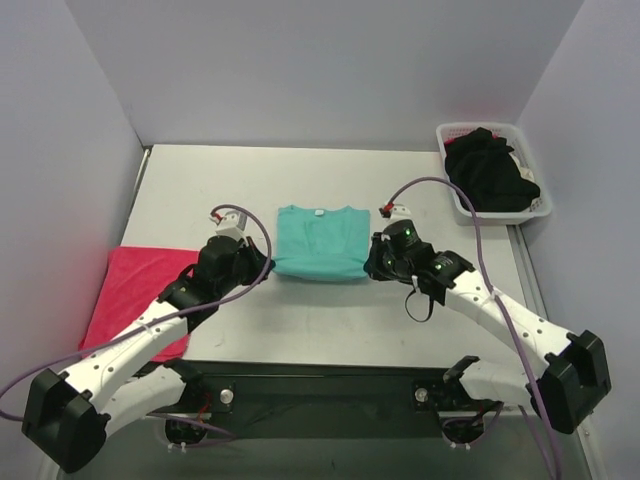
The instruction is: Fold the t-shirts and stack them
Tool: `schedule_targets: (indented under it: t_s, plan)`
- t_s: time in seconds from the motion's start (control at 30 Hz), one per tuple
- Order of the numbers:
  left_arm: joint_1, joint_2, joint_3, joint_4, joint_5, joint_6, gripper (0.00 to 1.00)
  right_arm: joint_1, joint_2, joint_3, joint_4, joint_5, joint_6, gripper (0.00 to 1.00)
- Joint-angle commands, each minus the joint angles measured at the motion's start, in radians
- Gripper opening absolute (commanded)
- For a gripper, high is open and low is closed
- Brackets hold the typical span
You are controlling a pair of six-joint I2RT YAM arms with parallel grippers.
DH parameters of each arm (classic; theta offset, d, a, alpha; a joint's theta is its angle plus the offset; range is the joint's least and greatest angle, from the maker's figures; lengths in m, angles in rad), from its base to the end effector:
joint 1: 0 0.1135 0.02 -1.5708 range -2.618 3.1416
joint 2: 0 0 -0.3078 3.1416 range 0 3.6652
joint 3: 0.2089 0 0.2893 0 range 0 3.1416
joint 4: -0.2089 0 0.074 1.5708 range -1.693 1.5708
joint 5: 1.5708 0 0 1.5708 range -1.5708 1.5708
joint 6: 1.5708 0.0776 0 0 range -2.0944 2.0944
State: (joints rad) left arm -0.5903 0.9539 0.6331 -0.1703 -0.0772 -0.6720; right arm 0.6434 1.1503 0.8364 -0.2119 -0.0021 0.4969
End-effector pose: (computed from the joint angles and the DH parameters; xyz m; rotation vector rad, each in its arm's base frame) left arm 0.2217 -0.1414 0.2609 -0.1365 2.1307 -0.6882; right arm 0.2505 0.1880 0.2881 -0.1603 2.1665 0.6772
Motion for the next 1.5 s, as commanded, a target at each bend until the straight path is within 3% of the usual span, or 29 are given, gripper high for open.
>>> schedule_targets:
  t_s: [0.0, 0.47, 0.73, 0.97, 1.33, 1.4, 1.43, 1.47]
  plan:
    - [0.001, 0.04, 0.091, 0.038, -0.098, 0.002, 0.0, -0.039, 0.064, 0.075, 0.005, 0.016, -0.05, 0.0]
    - [0.043, 0.42, 0.349, 0.153, -0.167, 0.048, 0.0, -0.157, 0.333, 0.315, 0.054, -0.048, -0.119, 0.0]
    - [0.105, 0.657, 0.496, 0.203, -0.165, 0.054, 0.0, -0.212, 0.581, 0.483, 0.08, -0.072, -0.13, 0.0]
    - [0.156, 0.868, 0.68, 0.209, -0.127, 0.057, 0.0, -0.254, 0.797, 0.667, 0.083, -0.094, -0.126, 0.0]
    - [0.198, 1.14, 0.951, 0.195, -0.032, 0.098, 0.0, -0.301, 0.953, 0.852, 0.062, -0.101, -0.132, 0.0]
    - [0.207, 1.157, 0.977, 0.193, -0.039, 0.107, 0.0, -0.314, 0.982, 0.891, 0.059, -0.102, -0.133, 0.06]
    - [0.208, 1.157, 0.985, 0.198, -0.05, 0.109, 0.0, -0.318, 0.991, 0.905, 0.052, -0.093, -0.133, 0.17]
    - [0.208, 1.151, 0.981, 0.227, -0.061, 0.109, 0.14, -0.324, 1.002, 0.941, 0.049, -0.087, -0.138, 0.23]
